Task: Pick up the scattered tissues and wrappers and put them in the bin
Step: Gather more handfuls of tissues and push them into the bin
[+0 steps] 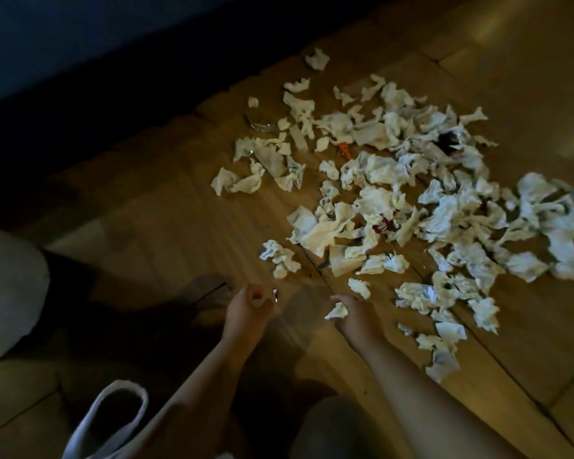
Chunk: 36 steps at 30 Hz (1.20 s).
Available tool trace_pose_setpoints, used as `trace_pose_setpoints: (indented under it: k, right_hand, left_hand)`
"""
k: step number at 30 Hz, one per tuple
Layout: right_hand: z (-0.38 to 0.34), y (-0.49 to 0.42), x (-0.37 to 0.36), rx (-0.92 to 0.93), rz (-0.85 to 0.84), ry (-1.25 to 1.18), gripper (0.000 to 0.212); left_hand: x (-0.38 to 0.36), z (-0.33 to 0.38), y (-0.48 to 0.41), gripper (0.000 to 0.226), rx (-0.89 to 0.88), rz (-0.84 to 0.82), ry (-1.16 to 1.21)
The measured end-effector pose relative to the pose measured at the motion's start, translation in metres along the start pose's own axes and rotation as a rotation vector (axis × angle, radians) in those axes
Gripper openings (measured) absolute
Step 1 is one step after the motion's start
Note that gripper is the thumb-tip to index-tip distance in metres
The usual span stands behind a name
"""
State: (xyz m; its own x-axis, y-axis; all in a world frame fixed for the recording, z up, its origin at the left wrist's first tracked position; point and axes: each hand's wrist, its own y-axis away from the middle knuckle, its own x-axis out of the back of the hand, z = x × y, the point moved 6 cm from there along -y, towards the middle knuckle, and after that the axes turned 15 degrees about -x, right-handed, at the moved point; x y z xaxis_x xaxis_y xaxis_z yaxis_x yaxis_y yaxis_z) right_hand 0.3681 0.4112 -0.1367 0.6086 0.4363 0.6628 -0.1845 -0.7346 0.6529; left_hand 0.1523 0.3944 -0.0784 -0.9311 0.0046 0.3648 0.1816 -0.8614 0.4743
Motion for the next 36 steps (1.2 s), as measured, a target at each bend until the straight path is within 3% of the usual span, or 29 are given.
trace_pose_setpoints:
  k: [4, 6, 10, 13, 17, 20, 23, 25, 30, 33, 36]
  right_hand:
    - [0.007, -0.026, -0.028, 0.136, -0.002, 0.206, 0.046]
    - [0.013, -0.029, -0.039, 0.192, -0.021, 0.271, 0.029]
    - [0.014, -0.026, -0.034, 0.355, 0.075, 0.342, 0.01]
    - [0.012, -0.034, -0.012, 0.326, 0.159, 0.098, 0.011]
    - [0.0, -0.055, 0.029, 0.21, 0.34, -0.015, 0.009]
    - [-0.014, -0.071, 0.035, 0.181, 0.293, 0.06, 0.01]
    - [-0.017, -0.082, 0.022, 0.198, 0.178, 0.122, 0.014]
    - [-0.016, -0.079, 0.011, 0.256, 0.158, 0.126, 0.019]
    - [-0.015, -0.056, 0.012, 0.338, 0.205, 0.033, 0.019]
    - [-0.03, -0.056, 0.034, 0.272, 0.256, -0.164, 0.036]
    - [-0.06, -0.068, 0.048, 0.345, 0.287, -0.181, 0.033]
  left_hand:
    - [-0.025, -0.031, -0.031, 0.019, 0.012, -0.008, -0.174]
    - [-0.035, -0.044, -0.043, 0.036, -0.002, -0.056, -0.364]
    - [-0.056, -0.051, -0.059, 0.035, -0.017, -0.019, -0.365]
    - [-0.068, -0.052, -0.062, 0.027, -0.058, 0.002, -0.463]
    - [-0.072, -0.059, -0.064, 0.025, -0.115, -0.098, -0.495]
    - [-0.07, -0.06, -0.062, 0.022, -0.144, -0.082, -0.43]
    - [-0.06, -0.039, -0.063, 0.021, -0.35, 0.088, -0.399]
    - [-0.055, -0.026, -0.075, 0.021, -0.408, 0.113, -0.416]
    - [-0.064, -0.02, -0.108, 0.013, -0.473, -0.15, -0.604]
    - [-0.072, -0.032, -0.112, 0.029, -0.489, -0.239, -0.538]
    - [-0.069, -0.035, -0.106, 0.03, -0.483, -0.188, -0.601]
